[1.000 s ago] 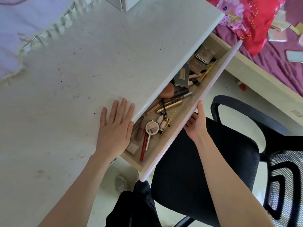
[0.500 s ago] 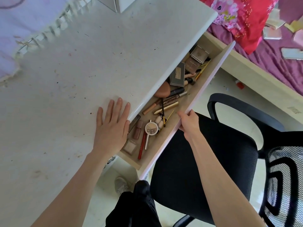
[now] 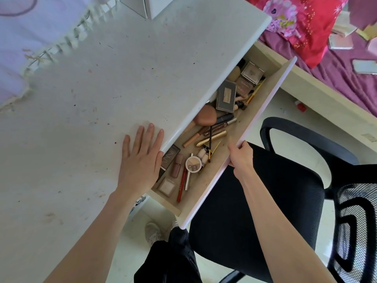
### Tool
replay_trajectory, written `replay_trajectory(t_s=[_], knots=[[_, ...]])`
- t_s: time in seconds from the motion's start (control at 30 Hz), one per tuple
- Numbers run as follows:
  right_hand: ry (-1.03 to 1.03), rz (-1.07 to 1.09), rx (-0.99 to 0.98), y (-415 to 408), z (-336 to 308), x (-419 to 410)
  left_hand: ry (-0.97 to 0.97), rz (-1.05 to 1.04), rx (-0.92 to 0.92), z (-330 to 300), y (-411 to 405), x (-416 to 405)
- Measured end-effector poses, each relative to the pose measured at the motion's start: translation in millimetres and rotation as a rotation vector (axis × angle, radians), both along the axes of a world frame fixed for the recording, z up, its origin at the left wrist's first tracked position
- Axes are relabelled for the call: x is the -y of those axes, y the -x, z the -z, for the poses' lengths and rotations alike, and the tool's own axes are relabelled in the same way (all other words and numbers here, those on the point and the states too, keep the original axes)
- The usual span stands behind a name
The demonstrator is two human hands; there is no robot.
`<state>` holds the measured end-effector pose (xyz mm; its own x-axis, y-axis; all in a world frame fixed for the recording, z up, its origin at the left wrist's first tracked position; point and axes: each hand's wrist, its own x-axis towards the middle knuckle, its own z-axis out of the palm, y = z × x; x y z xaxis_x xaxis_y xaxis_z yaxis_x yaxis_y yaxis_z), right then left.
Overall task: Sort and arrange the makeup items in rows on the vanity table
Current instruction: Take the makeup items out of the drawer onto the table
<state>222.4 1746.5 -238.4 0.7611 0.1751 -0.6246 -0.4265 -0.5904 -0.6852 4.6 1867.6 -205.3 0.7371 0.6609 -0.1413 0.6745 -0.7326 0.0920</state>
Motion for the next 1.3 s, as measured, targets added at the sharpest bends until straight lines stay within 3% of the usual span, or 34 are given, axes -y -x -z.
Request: replay_trajectory(t_s=[0.5, 0.7, 0.87, 1.0, 1.13, 1.3], knots=[[-0.056, 0.006, -0.044, 1.5, -0.4, 9.2, -0.002, 0.001, -0.003, 1.1, 0.5, 0.2], [-0.029, -0.003, 0.047, 6.0, -3.5, 12.0, -0.004, 0.011, -0.005, 0.5, 0.2, -0.6], [0.069, -0.165, 0.163, 8.5, -15.0, 23.1, 0.029, -0.006, -0.019, -2.6, -1.4, 2.2], [0.078, -0.135, 0.288, -0.1, -35.3, 32.2, 0.080, -0.065, 0.058, -11.9, -13.5, 24.0], [0.004, -0.246, 0.414, -25.3, -52.1, 8.2, 0.072, 0.185, 0.112, -5.9, -33.1, 59.4], [0.084, -0.396, 0.297, -64.4, -37.6, -50.0, 0.219, 0.170, 0.039, 24.2, -66.6, 58.2]])
